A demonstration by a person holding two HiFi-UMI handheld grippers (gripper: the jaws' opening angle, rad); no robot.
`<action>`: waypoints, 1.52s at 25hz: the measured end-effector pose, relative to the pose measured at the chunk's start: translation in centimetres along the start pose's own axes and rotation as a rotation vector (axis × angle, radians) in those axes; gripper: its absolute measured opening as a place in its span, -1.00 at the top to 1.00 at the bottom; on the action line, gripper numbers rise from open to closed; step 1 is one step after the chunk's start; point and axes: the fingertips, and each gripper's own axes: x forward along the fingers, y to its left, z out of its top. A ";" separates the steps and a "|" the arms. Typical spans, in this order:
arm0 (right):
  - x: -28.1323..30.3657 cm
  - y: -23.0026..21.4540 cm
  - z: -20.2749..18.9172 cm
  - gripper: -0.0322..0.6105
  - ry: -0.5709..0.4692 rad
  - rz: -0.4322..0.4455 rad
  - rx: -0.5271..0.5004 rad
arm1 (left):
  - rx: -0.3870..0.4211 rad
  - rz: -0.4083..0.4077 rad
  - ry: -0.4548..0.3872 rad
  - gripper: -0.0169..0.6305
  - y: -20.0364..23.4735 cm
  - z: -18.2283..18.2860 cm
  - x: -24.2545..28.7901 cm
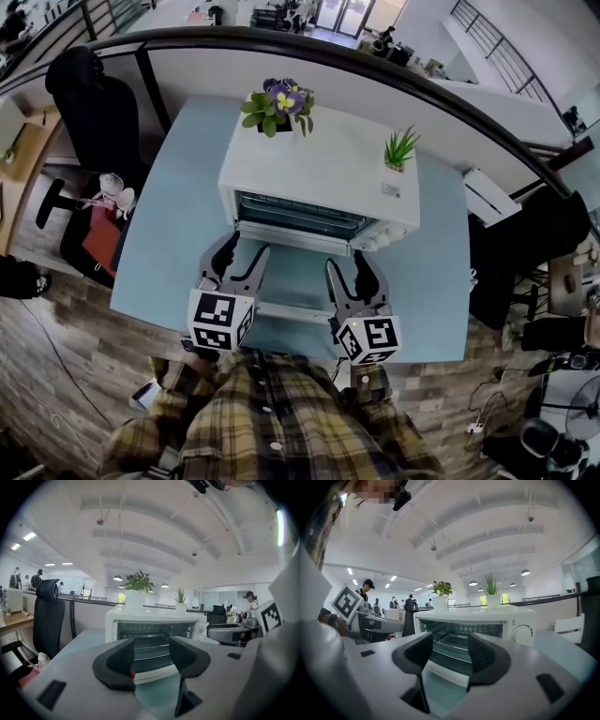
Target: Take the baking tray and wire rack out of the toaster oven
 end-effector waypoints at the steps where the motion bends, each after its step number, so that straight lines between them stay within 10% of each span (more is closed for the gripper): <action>1: 0.4 -0.5 0.1 0.21 0.000 0.006 0.004 | -0.003 0.006 0.002 0.26 -0.1 0.1 0.5; 19: 3.3 -2.7 -1.2 0.21 -0.018 0.014 0.170 | -0.149 -0.043 0.051 0.27 -0.2 -1.5 4.7; 38: 9.7 -4.4 -7.9 0.21 0.014 -0.006 0.796 | -0.931 -0.115 -0.004 0.27 2.0 -6.7 11.1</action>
